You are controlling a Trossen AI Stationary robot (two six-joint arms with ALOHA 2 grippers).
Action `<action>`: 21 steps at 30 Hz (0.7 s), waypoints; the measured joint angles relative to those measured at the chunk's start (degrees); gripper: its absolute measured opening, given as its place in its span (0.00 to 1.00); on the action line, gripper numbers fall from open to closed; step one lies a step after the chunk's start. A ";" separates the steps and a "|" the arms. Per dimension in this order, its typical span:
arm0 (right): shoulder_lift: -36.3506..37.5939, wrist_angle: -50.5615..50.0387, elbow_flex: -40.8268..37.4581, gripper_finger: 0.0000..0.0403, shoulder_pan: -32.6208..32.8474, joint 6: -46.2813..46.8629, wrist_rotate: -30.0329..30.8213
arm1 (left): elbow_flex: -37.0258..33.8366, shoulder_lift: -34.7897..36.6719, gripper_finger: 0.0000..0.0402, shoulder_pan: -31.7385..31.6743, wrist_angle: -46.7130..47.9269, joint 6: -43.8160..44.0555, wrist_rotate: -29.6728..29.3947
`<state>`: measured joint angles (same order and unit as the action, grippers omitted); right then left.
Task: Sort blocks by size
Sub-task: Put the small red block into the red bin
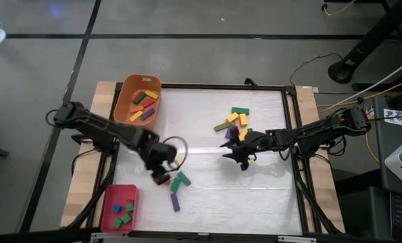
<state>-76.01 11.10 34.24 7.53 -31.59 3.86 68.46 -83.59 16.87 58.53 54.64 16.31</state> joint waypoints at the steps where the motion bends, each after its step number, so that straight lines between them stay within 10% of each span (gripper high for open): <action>1: 0.00 -1.50 0.00 0.49 0.00 0.00 0.03 | -0.16 0.00 0.31 2.05 1.68 2.45 0.01; 21: 0.00 -7.11 0.00 0.49 -0.04 -0.02 0.17 | -1.50 0.00 0.37 28.95 2.74 51.94 0.18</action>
<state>-76.01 3.99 34.24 7.49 -31.62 4.03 66.96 -83.59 45.82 61.27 106.58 16.49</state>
